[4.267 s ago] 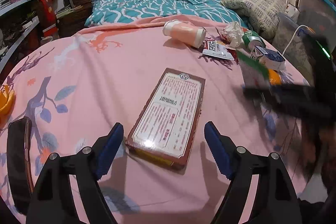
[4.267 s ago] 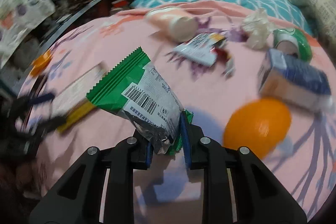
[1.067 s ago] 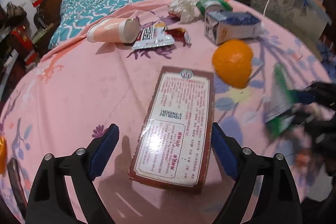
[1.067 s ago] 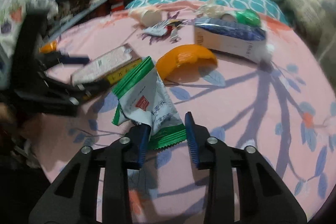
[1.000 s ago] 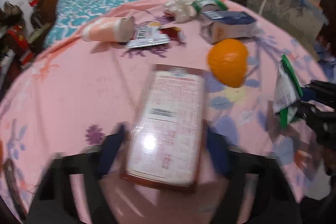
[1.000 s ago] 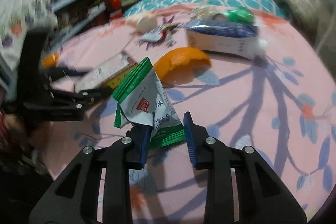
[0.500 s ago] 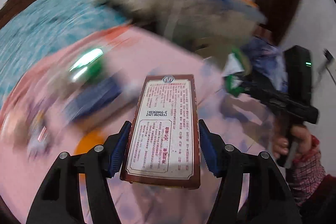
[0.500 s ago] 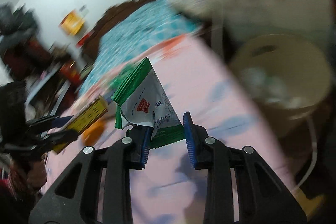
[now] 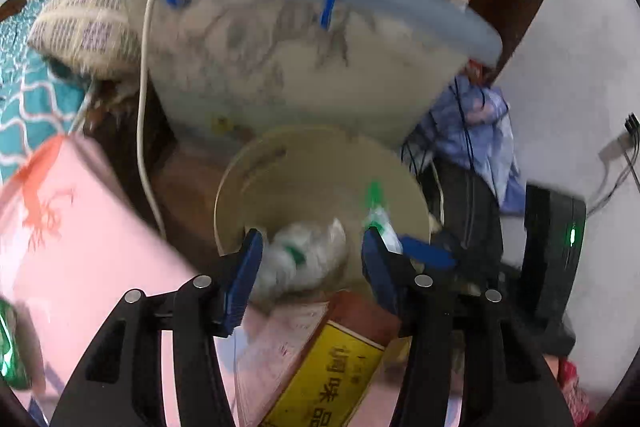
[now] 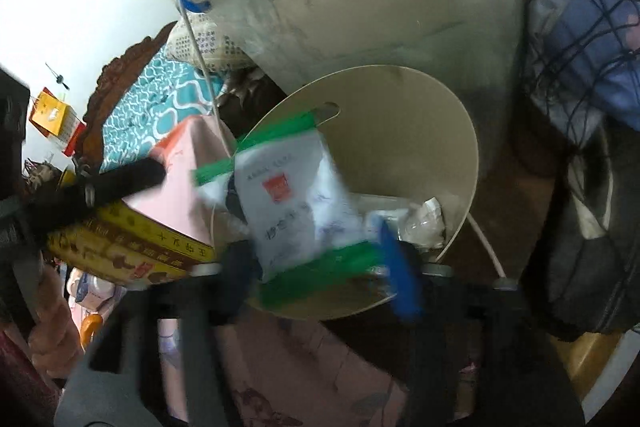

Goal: Collect trash
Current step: 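Carry box and packet over the beige bin and open both tools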

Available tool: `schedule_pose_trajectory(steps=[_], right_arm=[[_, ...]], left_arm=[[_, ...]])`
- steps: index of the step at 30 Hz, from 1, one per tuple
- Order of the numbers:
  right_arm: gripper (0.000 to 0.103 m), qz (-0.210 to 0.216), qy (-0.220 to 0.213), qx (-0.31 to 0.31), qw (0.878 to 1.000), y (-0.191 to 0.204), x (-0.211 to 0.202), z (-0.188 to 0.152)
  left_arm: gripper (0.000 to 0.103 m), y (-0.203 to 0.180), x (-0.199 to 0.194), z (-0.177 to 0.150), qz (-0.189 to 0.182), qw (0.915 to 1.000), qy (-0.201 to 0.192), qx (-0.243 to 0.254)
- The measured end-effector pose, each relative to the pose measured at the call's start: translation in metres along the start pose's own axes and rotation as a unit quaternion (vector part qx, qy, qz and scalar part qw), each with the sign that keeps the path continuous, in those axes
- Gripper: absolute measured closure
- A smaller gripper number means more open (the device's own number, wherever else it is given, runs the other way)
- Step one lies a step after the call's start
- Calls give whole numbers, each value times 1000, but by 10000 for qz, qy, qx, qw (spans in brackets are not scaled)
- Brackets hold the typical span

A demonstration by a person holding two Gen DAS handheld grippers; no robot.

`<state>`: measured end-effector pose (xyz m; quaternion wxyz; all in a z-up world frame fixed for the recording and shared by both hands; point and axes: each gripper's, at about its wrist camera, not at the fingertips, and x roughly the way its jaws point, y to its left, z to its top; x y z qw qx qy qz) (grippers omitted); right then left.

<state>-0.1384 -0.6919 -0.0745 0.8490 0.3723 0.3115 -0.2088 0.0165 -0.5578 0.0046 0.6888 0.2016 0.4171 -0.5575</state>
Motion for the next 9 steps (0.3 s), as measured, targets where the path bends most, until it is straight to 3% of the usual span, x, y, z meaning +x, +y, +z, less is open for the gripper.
schedule_pose_trajectory(steps=[2, 6, 9], right_arm=[[22, -244, -350, -63, 9991, -3, -8, 1], [22, -119, -621, 211, 9978, -9, -18, 1], [22, -112, -889, 361, 9953, -10, -33, -7]], left_arm=[[38, -3, 2, 10, -75, 9999, -68, -40], [36, -13, 6, 28, -40, 9997, -210, 154], [29, -22, 3, 40, 4, 9991, -324, 283]])
